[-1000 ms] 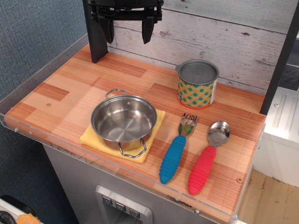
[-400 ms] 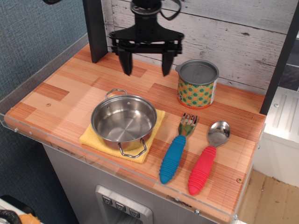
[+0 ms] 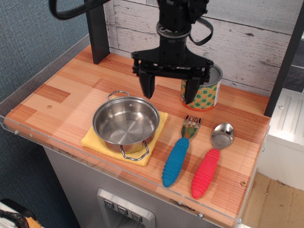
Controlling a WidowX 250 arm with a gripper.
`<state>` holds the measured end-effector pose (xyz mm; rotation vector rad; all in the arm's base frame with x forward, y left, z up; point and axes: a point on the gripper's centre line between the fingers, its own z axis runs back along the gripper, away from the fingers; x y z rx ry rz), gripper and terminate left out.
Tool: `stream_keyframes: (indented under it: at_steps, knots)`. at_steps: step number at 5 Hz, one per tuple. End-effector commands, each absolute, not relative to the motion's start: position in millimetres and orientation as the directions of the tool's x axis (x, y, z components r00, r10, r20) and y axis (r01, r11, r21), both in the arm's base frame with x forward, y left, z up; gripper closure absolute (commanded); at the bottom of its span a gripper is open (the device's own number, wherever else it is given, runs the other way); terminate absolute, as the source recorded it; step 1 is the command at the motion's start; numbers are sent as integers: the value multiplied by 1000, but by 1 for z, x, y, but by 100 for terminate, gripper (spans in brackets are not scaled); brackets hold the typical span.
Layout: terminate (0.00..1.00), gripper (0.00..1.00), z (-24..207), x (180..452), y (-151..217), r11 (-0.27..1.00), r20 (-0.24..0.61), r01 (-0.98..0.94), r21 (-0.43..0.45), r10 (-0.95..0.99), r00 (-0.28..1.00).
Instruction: Move blue fork to the left of pot
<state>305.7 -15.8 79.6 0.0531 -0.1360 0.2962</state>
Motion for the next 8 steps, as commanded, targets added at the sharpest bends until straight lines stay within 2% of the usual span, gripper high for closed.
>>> stream_keyframes:
  at_steps: [1,3,4,6,8]
  knots:
    - [0,0,81,290,-23,976,123,-214,36,208,970]
    - [0,0,70,279,-40,984,126,-162,68,152,980]
    - [0,0,74,276,-46,986,133,-153,60,144,981]
    - [0,0,53,276,-49,986,90,-147,77,140,986]
    - [0,0,43,273,-53,985,80,-145,96,138,987]
